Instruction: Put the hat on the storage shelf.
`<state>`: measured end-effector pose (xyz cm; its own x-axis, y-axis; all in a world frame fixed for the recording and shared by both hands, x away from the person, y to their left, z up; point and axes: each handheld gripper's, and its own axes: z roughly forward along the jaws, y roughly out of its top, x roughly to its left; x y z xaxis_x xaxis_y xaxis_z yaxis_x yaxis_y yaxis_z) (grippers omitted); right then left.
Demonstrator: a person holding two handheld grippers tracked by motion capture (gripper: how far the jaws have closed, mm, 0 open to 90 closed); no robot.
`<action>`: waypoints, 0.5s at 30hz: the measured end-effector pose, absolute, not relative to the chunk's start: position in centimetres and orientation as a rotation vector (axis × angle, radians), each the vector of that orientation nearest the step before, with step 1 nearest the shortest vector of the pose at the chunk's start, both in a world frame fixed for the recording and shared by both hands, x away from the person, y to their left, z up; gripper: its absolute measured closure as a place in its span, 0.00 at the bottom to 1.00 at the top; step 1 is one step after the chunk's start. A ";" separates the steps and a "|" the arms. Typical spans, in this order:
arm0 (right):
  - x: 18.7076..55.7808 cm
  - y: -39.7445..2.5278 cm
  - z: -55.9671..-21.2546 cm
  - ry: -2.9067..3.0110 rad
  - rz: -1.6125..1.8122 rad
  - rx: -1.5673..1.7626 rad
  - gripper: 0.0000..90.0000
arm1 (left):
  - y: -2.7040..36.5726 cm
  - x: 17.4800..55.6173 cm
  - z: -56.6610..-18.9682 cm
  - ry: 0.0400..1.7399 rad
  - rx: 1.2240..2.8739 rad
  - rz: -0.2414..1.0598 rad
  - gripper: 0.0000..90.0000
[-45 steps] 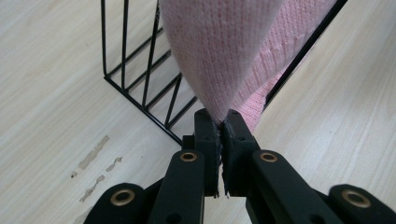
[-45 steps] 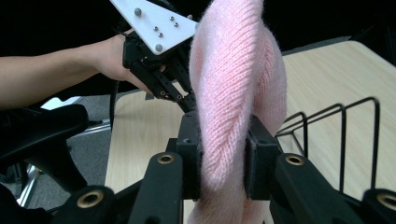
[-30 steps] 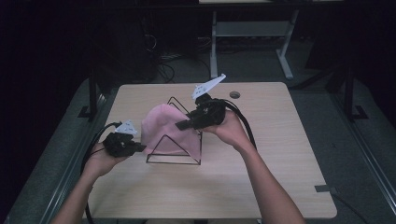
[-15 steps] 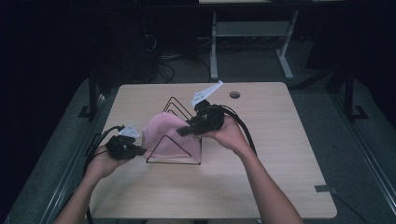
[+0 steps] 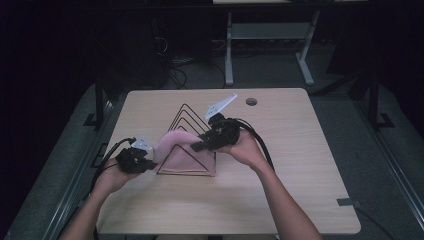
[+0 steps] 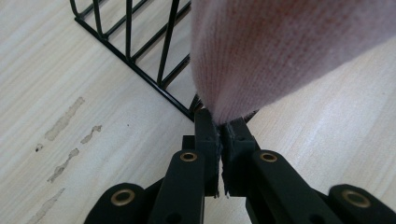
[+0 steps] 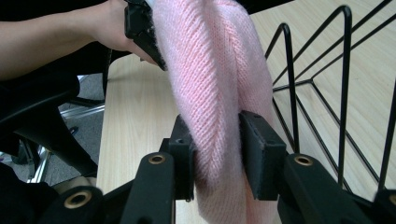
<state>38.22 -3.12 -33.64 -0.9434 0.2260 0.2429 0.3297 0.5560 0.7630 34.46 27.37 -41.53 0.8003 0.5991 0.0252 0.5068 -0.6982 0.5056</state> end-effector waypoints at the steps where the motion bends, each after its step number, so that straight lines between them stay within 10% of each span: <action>1: 38.2 -3.1 -33.7 -2.663 -1.339 -0.483 0.74 | 27.4 34.5 -41.6 0.822 2.507 0.260 0.96; 15: 37.6 -3.8 -34.7 -2.654 -1.347 -0.486 0.72 | 27.3 34.7 -42.2 0.845 2.532 0.254 0.96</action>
<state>37.60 -3.80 -34.70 -0.9405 0.2263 0.2535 0.3382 0.5509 0.7630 34.74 27.29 -42.20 0.7946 0.6064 0.0297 0.5223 -0.7077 0.4758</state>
